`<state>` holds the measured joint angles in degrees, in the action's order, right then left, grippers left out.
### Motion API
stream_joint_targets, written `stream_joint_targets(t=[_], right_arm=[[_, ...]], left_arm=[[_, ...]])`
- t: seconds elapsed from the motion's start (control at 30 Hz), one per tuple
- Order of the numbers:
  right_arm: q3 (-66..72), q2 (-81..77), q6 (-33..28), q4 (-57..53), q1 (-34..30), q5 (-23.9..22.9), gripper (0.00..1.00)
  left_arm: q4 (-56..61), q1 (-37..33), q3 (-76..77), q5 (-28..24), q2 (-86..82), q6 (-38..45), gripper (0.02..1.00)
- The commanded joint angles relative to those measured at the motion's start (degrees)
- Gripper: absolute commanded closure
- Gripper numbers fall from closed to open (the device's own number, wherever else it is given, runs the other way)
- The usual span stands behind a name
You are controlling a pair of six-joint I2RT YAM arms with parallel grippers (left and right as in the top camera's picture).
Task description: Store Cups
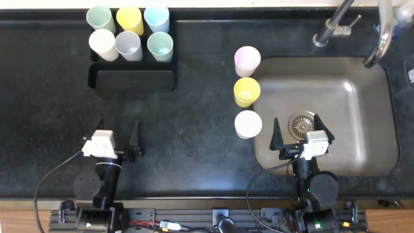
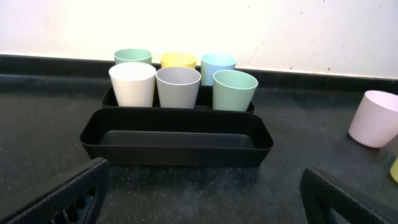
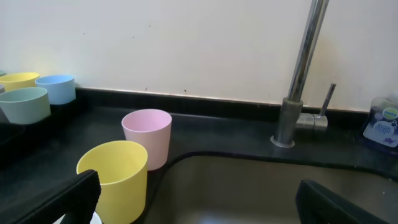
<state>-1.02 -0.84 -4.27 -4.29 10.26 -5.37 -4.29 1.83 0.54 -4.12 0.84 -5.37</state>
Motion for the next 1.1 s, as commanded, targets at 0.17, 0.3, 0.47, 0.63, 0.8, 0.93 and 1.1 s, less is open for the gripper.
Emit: stream_joint_targets(t=[0.17,0.3,0.47,0.63,0.8,0.93,1.1], right_arm=[[0.7,0.6,0.0,0.2,0.2,-0.2,0.003],[0.7,0.6,0.0,0.2,0.2,-0.2,0.003],[0.7,0.6,0.0,0.2,0.2,-0.2,0.003],[0.7,0.6,0.0,0.2,0.2,-0.2,0.005],[0.7,0.6,0.0,0.2,0.2,-0.2,0.003],[0.7,0.6,0.0,0.2,0.2,-0.2,0.003],[0.7,0.6,0.0,0.2,0.2,-0.2,0.003]], left_arm=[[0.1,0.5,1.8,2.6,-0.3,-1.8,0.018],[0.0,0.0,12.9,2.4,10.4,-3.0,0.018],[-7.2,0.2,39.4,-2.4,37.3,-3.1,0.018],[-27.0,4.9,74.1,-4.6,64.7,-4.1,0.018],[-40.3,14.8,101.7,4.1,87.3,-9.4,0.018],[-48.2,23.1,119.0,12.0,103.3,-18.8,0.018],[-58.6,29.7,134.6,13.4,119.2,-29.7,0.018]])
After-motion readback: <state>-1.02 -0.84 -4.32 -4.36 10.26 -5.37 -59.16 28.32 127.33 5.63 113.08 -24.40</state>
